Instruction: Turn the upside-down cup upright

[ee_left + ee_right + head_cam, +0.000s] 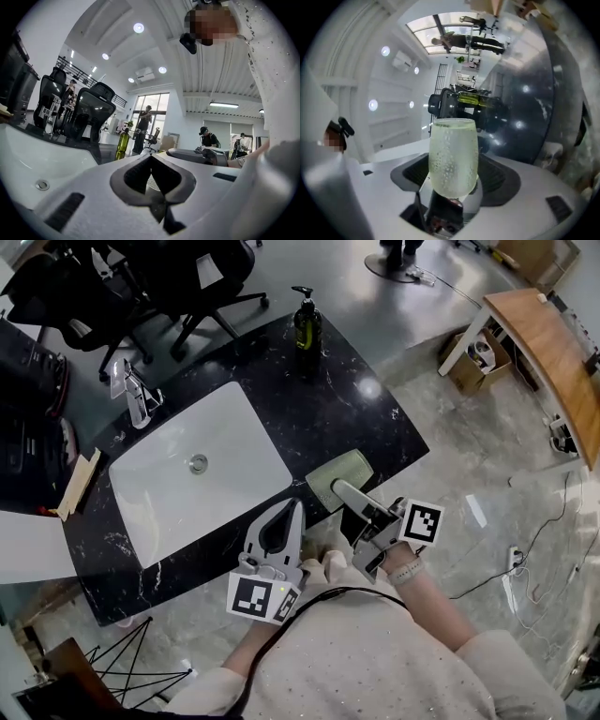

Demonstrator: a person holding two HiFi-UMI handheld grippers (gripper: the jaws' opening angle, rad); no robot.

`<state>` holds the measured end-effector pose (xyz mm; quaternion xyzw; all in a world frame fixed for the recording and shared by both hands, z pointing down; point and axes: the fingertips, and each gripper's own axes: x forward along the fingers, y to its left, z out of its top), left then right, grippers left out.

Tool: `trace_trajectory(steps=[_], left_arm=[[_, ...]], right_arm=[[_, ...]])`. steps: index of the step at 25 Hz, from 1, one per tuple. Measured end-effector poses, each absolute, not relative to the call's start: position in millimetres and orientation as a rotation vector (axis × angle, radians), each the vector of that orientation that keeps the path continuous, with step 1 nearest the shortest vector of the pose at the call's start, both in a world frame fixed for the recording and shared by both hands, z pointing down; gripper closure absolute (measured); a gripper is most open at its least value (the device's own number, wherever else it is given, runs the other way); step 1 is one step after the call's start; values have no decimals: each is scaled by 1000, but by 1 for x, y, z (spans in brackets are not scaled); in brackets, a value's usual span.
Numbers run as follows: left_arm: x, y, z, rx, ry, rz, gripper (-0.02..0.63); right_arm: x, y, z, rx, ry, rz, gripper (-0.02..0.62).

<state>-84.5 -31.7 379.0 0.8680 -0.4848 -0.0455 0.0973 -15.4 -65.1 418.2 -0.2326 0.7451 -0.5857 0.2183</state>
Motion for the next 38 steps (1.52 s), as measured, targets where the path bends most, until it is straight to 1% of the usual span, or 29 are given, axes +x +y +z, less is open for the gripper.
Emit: trace_trajectory(steps=[4,9,18,28,38], left_arm=[[-83,-34,375,2589,-1450,-127,598],[-85,-34,374,2586,-1464,-131,598],[-95,-29,368,2598,-1497,-49,598],[-107,-18,372,2567,-1539,44,598],[-116,-16,377,2523,-1584,98,598]], right_arm=[[-17,-65,420,-493,1767,-1752,272],[-17,-65,419,-277,1388,-1832,272],[-22,-67,424,138,838,-1807,272],[-24,-67,431,300,567,-1768,271],[-10,-67,438,389,466,-1664,270]])
